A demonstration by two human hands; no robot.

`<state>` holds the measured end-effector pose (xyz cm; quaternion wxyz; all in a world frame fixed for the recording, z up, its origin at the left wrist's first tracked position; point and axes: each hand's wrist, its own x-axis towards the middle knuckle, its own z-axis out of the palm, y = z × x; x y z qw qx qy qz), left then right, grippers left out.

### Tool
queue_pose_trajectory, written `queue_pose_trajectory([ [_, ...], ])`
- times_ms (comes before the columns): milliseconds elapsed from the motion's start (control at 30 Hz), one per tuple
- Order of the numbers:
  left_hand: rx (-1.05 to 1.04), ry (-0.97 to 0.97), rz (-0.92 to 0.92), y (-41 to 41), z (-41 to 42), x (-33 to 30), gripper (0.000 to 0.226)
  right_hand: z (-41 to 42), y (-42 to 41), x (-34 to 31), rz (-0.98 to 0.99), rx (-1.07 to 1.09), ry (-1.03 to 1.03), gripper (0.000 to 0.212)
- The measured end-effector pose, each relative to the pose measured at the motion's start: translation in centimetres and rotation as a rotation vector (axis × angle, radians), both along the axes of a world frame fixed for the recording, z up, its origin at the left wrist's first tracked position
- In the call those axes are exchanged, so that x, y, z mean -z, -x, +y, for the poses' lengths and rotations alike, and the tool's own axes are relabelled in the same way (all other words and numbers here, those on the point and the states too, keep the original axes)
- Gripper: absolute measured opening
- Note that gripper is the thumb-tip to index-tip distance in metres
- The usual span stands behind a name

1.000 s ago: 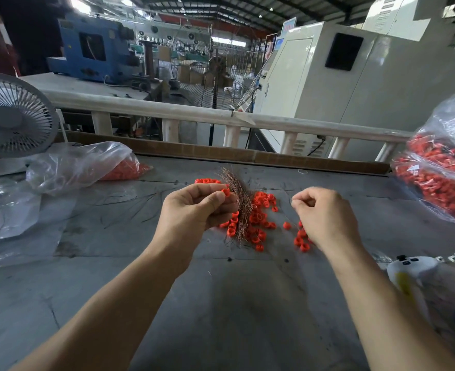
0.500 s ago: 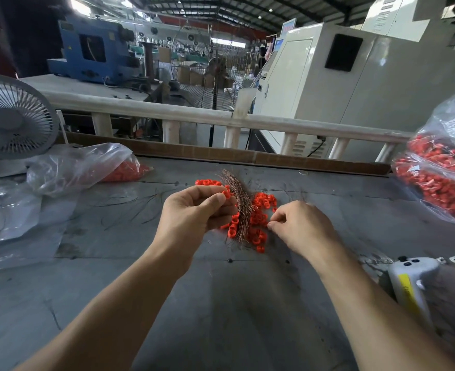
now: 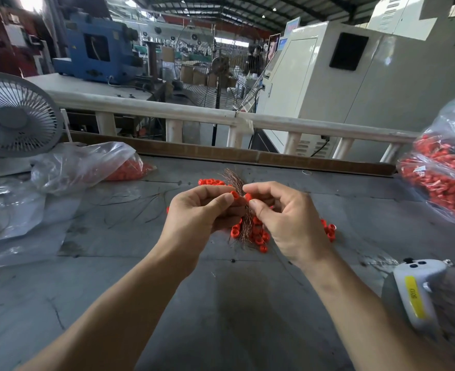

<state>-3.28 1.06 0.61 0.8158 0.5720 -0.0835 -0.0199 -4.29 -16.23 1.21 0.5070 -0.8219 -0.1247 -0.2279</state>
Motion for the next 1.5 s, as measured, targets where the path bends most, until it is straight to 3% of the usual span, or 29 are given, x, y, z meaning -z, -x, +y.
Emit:
queue_pose_trajectory([
  [267,-0.003,-0.007,0.069,0.1,-0.6,0.2,0.011,0.4,0.2,0.2,-0.084,0.139,0.171,0.024],
  [467,0.014,0.219,0.304,-0.1,-0.6,0.7,0.012,1.6,0.1,1.0,-0.080,0.148,0.429,0.028],
  [733,-0.091,0.205,0.325,-0.3,-0.5,0.5,0.005,0.5,-0.2,0.7,-0.017,0.239,0.375,0.017],
  [867,-0.107,0.190,0.330,-0.1,-0.5,0.5,0.005,-0.4,0.0,0.3,0.079,0.182,0.355,0.005],
  [1100,-0.108,0.134,0.293,-0.5,0.1,0.1,0.008,1.3,1.0,0.5,0.263,-0.133,0.524,0.005],
  [1167,-0.095,0.114,0.290,-0.4,0.1,-0.1,0.011,2.4,1.4,0.8,0.291,-0.217,0.570,0.015],
  [1267,-0.091,0.098,0.290,-0.2,0.0,-0.1,0.013,3.7,1.7,1.3,0.266,-0.285,0.623,0.024],
  [1500,-0.101,0.071,0.285,-0.2,0.2,-0.1,0.011,5.0,1.8,1.8,0.190,-0.256,0.707,0.020],
])
